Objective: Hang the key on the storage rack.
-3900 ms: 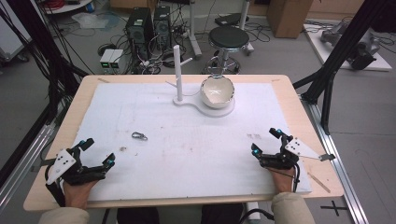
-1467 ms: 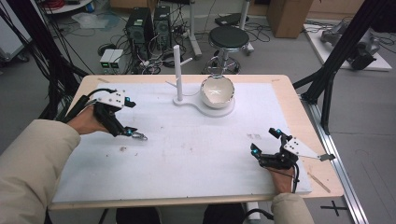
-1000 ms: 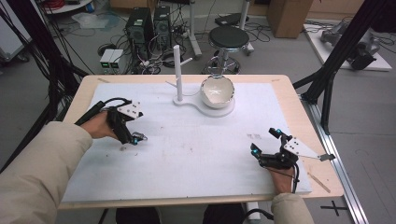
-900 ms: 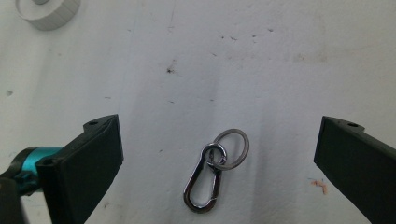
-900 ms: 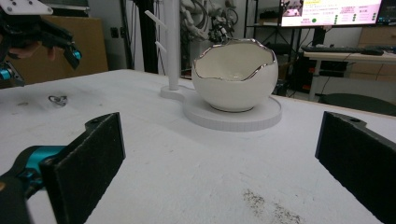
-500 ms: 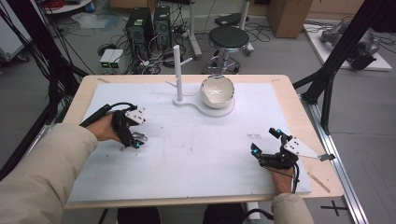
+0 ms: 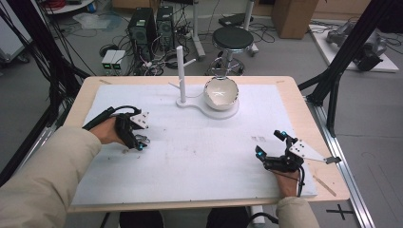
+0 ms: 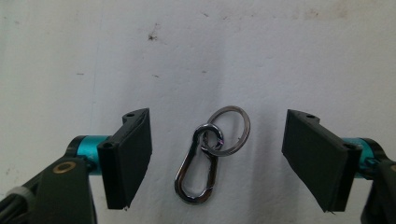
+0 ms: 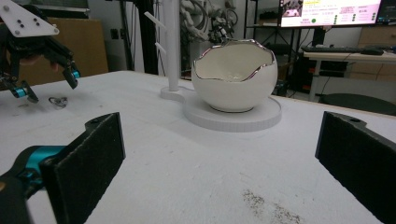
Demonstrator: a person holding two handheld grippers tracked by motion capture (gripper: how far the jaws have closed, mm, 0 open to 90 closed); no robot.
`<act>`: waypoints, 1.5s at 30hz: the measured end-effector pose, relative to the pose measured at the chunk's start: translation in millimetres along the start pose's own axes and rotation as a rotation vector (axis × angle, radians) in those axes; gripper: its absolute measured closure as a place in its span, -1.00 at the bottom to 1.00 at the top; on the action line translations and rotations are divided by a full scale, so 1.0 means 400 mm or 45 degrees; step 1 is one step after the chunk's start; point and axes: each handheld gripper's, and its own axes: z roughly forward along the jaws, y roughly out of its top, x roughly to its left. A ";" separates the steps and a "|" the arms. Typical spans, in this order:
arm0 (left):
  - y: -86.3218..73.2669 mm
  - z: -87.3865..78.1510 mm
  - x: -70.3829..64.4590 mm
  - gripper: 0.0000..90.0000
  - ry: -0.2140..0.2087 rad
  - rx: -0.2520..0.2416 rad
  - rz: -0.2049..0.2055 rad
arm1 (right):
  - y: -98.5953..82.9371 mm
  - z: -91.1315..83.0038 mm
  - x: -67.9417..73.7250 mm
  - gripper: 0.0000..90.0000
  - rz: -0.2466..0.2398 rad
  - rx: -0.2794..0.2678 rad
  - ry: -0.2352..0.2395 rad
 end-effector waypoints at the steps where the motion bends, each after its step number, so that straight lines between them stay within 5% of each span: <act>1: 0.000 0.000 0.000 -0.41 0.006 0.001 0.002 | 0.000 0.000 0.000 -0.99 0.002 -0.001 -0.002; 27: 0.007 0.002 -0.005 0.34 0.032 0.099 0.024 | 0.000 -0.001 0.001 -0.99 0.020 0.002 -0.004; 45: 0.011 -0.003 -0.003 0.79 0.027 0.073 0.007 | 0.000 -0.001 0.001 -0.99 0.021 0.002 -0.003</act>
